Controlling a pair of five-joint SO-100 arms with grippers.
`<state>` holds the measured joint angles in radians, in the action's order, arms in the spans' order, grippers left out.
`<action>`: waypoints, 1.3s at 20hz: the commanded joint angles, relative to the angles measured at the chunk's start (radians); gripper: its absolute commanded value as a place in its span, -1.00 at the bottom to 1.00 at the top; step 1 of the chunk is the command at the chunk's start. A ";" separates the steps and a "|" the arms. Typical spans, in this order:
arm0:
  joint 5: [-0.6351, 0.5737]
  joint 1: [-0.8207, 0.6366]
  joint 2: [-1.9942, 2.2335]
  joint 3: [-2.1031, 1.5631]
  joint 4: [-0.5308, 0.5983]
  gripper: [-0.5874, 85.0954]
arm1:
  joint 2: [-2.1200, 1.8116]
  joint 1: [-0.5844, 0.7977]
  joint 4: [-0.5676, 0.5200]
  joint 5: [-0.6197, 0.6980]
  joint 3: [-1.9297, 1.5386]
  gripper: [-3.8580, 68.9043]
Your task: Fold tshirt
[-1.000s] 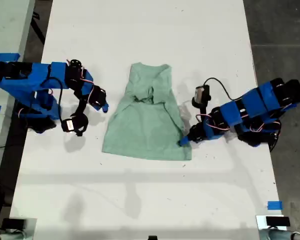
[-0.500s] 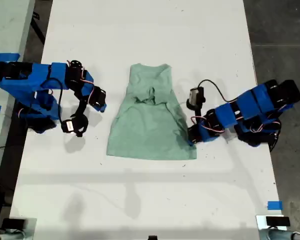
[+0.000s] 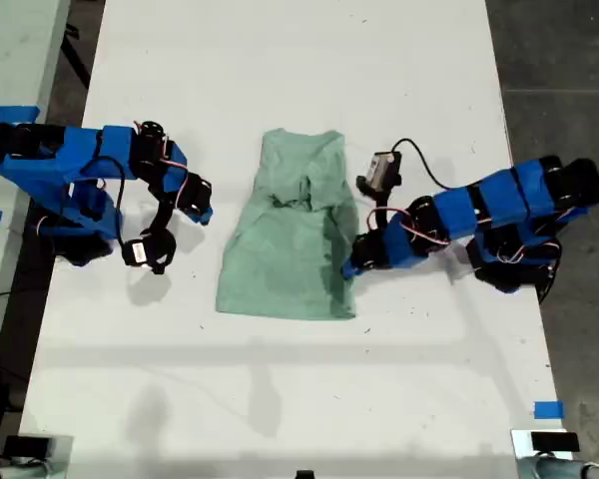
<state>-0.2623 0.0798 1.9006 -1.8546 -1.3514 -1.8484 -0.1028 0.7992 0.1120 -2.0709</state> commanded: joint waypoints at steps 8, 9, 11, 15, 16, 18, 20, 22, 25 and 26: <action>0.006 0.006 -0.034 0.094 0.014 -0.98 | 0.453 0.069 -0.416 0.015 0.137 -0.20; 0.005 0.006 -0.037 0.100 0.012 -0.98 | 0.465 0.061 -0.383 0.031 0.163 -0.08; 0.003 0.005 -0.046 0.110 0.009 -0.98 | 0.431 0.049 -0.232 0.046 0.235 -0.02; 0.003 0.011 -0.069 0.146 -0.005 -0.98 | 0.314 0.014 0.221 0.101 0.491 0.04; 0.006 0.014 -0.069 0.153 -0.008 -0.97 | 0.276 0.003 0.308 0.114 0.534 0.05; 0.008 0.028 -0.074 0.186 -0.023 -0.95 | 0.181 -0.009 0.431 0.115 0.552 0.05; 0.025 0.054 -0.098 0.252 -0.069 -0.89 | 0.081 -0.011 0.492 0.100 0.494 0.04; 0.052 0.083 -0.129 0.308 -0.109 -0.90 | -0.012 -0.005 0.489 0.084 0.391 0.02; 0.112 0.149 -0.152 0.322 -0.106 -0.53 | -0.109 -0.002 0.480 0.061 0.287 0.02; 0.135 0.175 -0.155 0.316 -0.109 -0.40 | -0.135 -0.002 0.474 0.057 0.261 0.01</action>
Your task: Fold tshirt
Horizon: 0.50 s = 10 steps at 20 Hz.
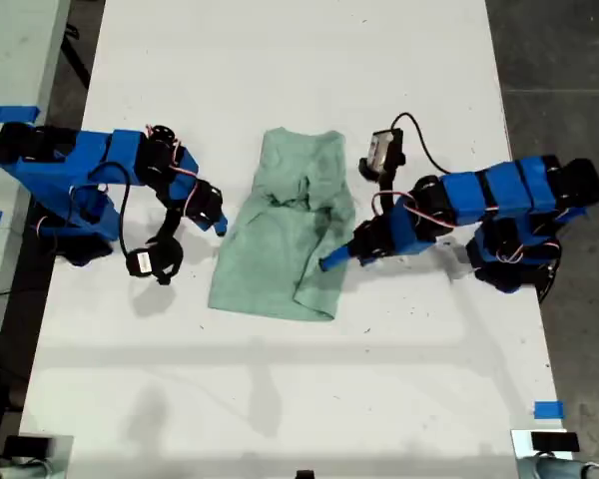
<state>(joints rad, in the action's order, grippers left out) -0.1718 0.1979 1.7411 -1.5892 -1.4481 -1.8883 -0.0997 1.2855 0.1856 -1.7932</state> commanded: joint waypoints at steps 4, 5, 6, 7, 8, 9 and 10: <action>0.133 0.121 0.018 -0.044 -0.012 -0.23 | -0.149 -0.005 -0.028 -0.025 -0.075 0.00; 0.135 0.126 0.020 -0.092 0.037 -0.23 | -0.149 -0.005 -0.029 -0.025 -0.075 0.00; 0.141 0.127 0.017 -0.144 0.084 -0.23 | -0.149 -0.005 -0.031 -0.025 -0.075 0.00; 0.141 0.129 0.017 -0.196 0.144 -0.25 | -0.149 -0.006 -0.031 -0.025 -0.075 0.00; 0.141 0.127 0.017 -0.256 0.218 -0.26 | -0.149 -0.008 -0.034 -0.028 -0.078 0.00; 0.143 0.127 0.011 -0.305 0.296 -0.27 | -0.149 -0.009 -0.037 -0.029 -0.083 0.00; 0.143 0.127 -0.006 -0.350 0.368 -0.29 | -0.149 -0.011 -0.038 -0.031 -0.087 -0.01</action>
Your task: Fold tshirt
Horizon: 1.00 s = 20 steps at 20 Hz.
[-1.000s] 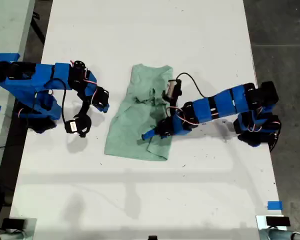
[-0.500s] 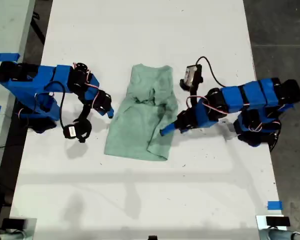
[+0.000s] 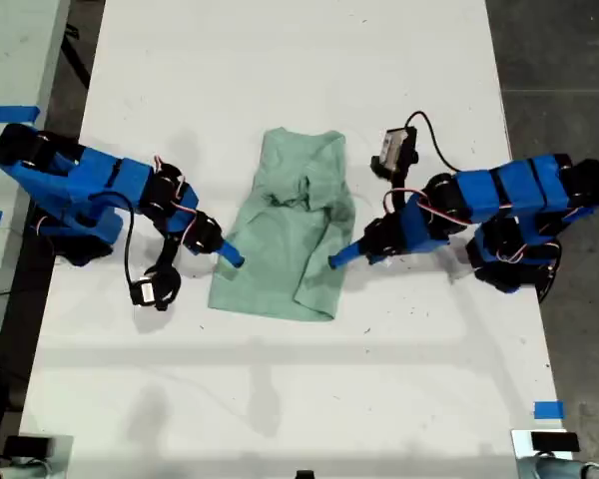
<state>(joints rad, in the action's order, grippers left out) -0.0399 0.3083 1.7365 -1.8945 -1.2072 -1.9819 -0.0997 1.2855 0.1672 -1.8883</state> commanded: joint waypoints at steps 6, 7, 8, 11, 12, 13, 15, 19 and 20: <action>0.029 0.011 -0.133 -0.287 0.574 -0.65 | -0.057 -0.021 -0.072 -0.032 -0.037 -0.02; 0.029 0.011 -0.144 -0.304 0.623 -0.85 | -0.060 -0.025 -0.080 -0.037 -0.048 -0.02; 0.029 0.011 -0.144 -0.319 0.660 -0.98 | -0.066 -0.025 -0.089 -0.040 -0.057 -0.03; 0.035 0.009 -0.156 -0.310 0.666 -0.98 | -0.078 -0.025 -0.106 -0.043 -0.077 -0.05; 0.040 0.009 -0.158 -0.299 0.652 -0.98 | -0.081 -0.025 -0.107 -0.046 -0.080 -0.05; 0.044 0.009 -0.158 -0.284 0.632 -0.98 | -0.084 -0.026 -0.109 -0.048 -0.083 -0.05; 0.060 0.008 -0.138 -0.232 0.526 -0.98 | -0.097 -0.028 -0.112 -0.055 -0.095 -0.06; 0.089 -0.014 -0.061 0.026 0.138 -0.98 | -0.167 -0.035 -0.120 -0.075 -0.152 -0.07; 0.092 -0.023 -0.127 0.172 0.005 -0.99 | -0.189 -0.037 -0.120 -0.080 -0.169 -0.07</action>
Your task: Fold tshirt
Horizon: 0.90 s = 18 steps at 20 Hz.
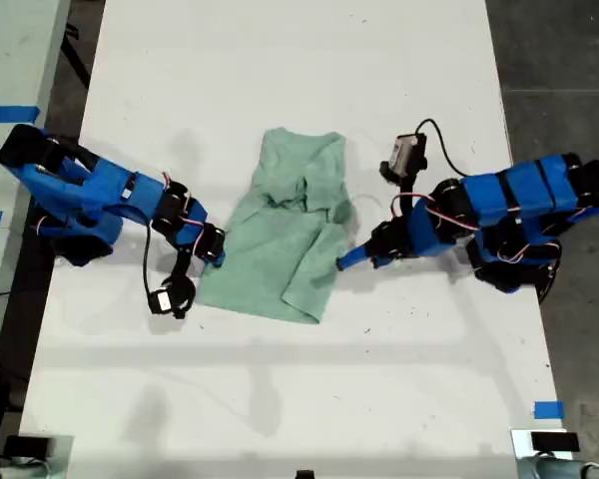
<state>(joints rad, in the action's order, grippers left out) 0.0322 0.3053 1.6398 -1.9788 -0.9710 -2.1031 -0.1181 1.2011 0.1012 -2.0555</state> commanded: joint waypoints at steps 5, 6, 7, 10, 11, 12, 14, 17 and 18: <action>-0.077 -0.063 -0.407 0.825 -0.341 -0.99 | -0.160 -0.023 -0.037 -0.032 -0.061 -0.09; -0.103 -0.067 -0.492 0.928 -0.321 -0.99 | -0.166 -0.025 -0.037 -0.035 -0.064 -0.10; -0.124 -0.069 -0.557 0.994 -0.258 -0.99 | -0.167 -0.026 -0.037 -0.035 -0.066 -0.10; -0.202 -0.071 -0.683 1.051 -0.031 -0.99 | -0.167 -0.034 -0.038 -0.043 -0.067 -0.11; -0.216 -0.072 -0.716 1.054 0.014 -0.98 | -0.167 -0.038 -0.038 -0.049 -0.069 -0.11; -0.225 -0.078 -0.755 1.060 0.037 -0.95 | -0.167 -0.043 -0.038 -0.054 -0.072 -0.11; -0.219 -0.084 -0.808 1.080 0.008 -0.56 | -0.169 -0.048 -0.043 -0.058 -0.077 -0.11; -0.193 -0.084 -0.776 1.080 -0.121 -0.35 | -0.172 -0.049 -0.043 -0.060 -0.083 -0.10; -0.192 -0.084 -0.732 1.077 -0.179 -0.33 | -0.176 -0.051 -0.043 -0.061 -0.087 -0.10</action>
<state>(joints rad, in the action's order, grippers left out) -0.1749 0.2470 0.8191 -0.9480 -1.0554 -2.2350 -0.1519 1.2011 0.0506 -2.1460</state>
